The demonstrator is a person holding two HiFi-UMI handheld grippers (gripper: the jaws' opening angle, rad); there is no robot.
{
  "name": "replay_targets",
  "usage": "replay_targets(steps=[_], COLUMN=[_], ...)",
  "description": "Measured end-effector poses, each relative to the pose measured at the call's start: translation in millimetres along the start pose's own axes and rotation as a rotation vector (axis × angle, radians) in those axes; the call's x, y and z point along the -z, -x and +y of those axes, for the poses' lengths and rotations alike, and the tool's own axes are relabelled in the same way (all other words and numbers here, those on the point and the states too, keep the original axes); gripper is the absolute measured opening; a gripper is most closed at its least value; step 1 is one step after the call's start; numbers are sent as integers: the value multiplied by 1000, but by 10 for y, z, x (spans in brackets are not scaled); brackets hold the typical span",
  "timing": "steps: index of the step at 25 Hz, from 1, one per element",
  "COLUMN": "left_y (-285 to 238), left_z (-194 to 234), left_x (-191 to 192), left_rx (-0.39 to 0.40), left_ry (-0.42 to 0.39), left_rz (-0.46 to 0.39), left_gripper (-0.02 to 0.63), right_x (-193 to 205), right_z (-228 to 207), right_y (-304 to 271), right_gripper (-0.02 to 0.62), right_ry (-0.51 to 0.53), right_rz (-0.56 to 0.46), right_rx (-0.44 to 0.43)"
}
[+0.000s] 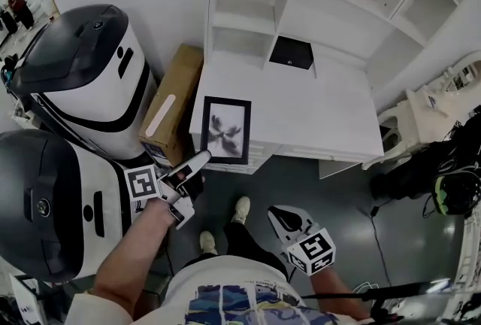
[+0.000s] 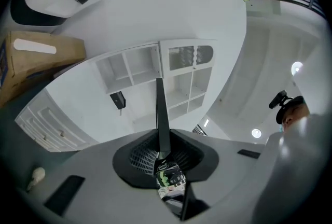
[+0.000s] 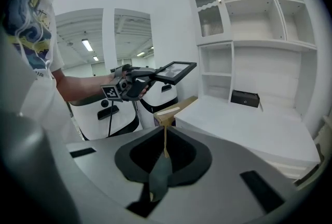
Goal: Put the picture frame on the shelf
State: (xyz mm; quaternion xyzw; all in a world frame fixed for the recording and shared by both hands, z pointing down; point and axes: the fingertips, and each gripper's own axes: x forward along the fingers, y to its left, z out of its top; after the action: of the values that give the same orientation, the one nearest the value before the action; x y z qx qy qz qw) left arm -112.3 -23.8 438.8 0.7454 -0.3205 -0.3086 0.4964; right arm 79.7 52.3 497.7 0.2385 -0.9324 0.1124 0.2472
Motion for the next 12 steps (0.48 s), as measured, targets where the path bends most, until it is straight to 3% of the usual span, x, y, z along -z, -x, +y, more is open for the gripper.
replay_targets(steps=[12], left_y=[-1328], left_z=[499], left_x=[-1198], left_rx=[-36], left_ry=[-47], left_rz=[-44], left_gripper=[74], right_x=[-535], right_z=[-1502], right_y=[-539], right_gripper=[34], right_ry=[20], right_rz=[-60], right_rx=[-20])
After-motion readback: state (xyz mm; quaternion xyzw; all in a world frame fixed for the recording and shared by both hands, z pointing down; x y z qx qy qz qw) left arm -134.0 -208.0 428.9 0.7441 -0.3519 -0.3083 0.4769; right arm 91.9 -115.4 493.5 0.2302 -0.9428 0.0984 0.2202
